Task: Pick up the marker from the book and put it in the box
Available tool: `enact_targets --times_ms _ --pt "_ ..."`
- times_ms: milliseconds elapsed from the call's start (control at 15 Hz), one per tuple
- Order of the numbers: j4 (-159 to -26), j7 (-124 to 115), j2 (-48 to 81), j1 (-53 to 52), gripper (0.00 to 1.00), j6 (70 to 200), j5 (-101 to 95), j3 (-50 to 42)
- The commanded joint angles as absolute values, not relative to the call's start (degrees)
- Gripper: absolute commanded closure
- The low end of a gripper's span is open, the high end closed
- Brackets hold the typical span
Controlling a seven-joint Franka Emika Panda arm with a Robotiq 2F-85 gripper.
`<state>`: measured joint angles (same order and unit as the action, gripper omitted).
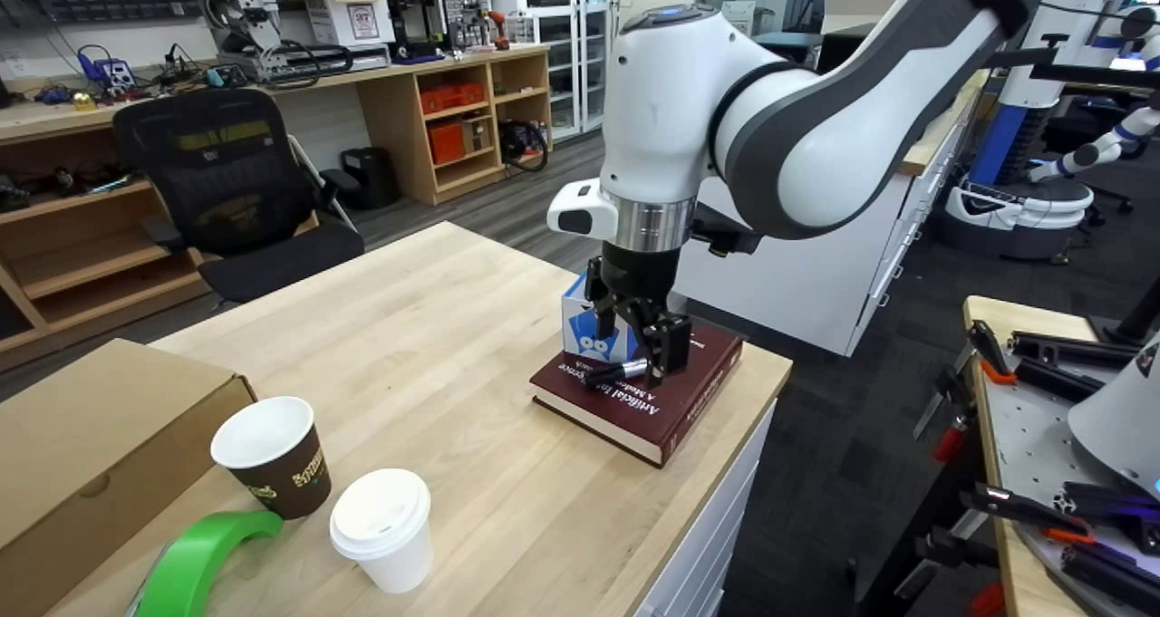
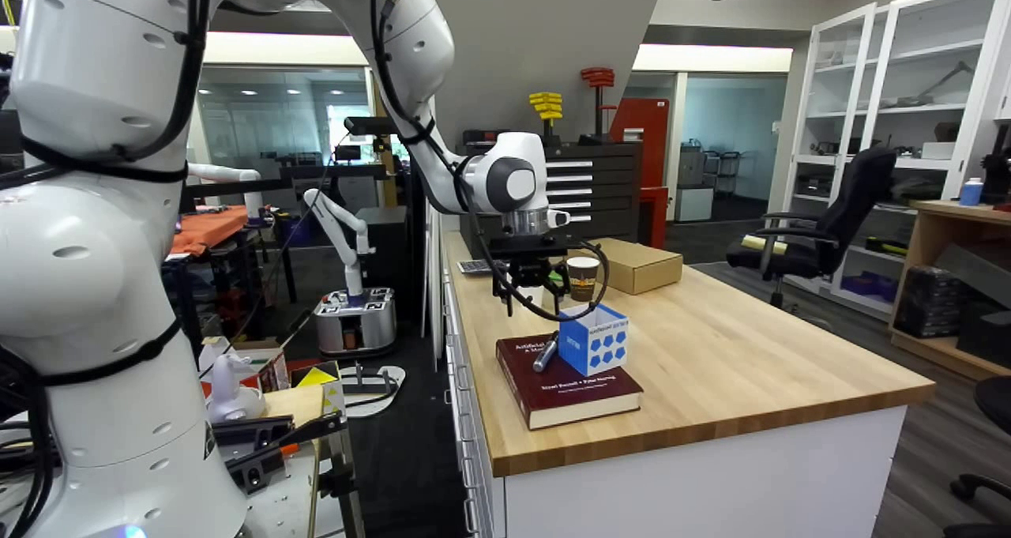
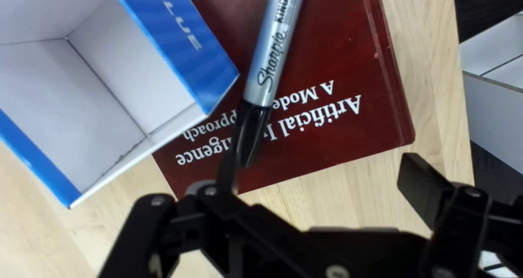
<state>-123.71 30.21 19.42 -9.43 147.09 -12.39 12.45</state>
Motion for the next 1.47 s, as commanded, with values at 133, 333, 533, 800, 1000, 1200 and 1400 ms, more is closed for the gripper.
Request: enact_targets --times_ms 133,333,533,800,1000,1200,1400 --pt "-120.47 30.10 22.28 -8.83 0.00 145.19 -14.77 11.34" --pt "-119.32 29.71 23.86 -8.79 0.00 144.77 -14.60 11.13" --pt "-118.29 29.32 25.30 -9.02 0.00 144.21 -14.71 11.04" --pt "-117.20 29.12 26.01 -9.30 0.00 142.48 -14.81 11.02" --pt "-117.19 27.92 25.28 -10.41 0.00 140.97 -17.00 10.36" --pt "-117.09 28.30 24.68 -11.34 0.00 140.44 -18.57 11.15" --pt "-116.91 28.08 24.40 -12.85 0.00 140.25 -20.73 11.34"
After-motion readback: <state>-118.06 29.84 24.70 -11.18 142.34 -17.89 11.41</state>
